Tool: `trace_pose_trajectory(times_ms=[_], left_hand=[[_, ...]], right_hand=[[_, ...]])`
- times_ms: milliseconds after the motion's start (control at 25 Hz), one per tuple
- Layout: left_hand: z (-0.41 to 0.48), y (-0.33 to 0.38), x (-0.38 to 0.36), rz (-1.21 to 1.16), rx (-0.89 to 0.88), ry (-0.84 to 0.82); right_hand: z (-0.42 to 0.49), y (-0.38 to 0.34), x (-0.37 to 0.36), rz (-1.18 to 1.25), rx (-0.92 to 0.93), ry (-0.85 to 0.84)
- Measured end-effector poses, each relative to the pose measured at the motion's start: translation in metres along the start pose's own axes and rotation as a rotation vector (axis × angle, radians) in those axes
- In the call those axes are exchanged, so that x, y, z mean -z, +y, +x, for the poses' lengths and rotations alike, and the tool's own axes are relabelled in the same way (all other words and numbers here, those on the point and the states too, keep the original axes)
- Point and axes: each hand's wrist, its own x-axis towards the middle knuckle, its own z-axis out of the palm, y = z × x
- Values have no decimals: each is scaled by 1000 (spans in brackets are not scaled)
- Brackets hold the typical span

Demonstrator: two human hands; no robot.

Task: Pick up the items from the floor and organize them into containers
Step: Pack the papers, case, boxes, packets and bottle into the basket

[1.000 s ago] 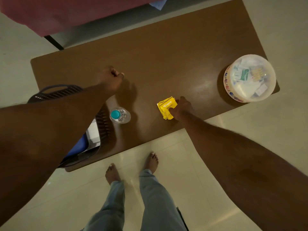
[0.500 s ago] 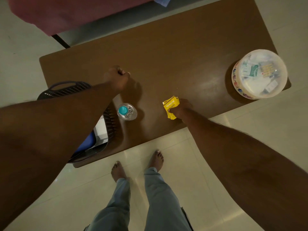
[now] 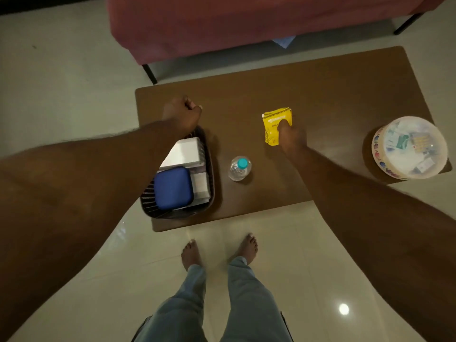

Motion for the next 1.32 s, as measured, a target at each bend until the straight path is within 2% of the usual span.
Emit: trace_pose_trajectory(times_ms=[160, 320, 520, 600, 680, 920, 1120, 1200, 1320], left_hand=[[-9, -45, 55, -34, 48, 81], [-20, -89, 87, -62, 125, 120], [-30, -136, 106, -84, 210, 121], [-32, -149, 109, -86, 230, 117], [-33, -159, 110, -93, 247, 114], [-28, -175, 103, -78, 264, 110], [-20, -176, 94, -67, 279, 98], [-18, -170, 92, -72, 281, 101], [-15, -152, 89, -87, 252, 121]], right_hand=[[-24, -65, -40, -123, 214, -161], [-60, -90, -88, -385, 402, -532], [-96, -63, -134, -1036, 553, -942], [-105, -53, -147, -1203, 576, -1029], [-111, -47, -160, -1310, 618, -1003], [-117, -27, -174, -1487, 770, -750], [-123, -14, -182, -1550, 782, -656], [-119, -16, -178, -1484, 772, -689], [-109, -36, -168, -1140, 690, -812]])
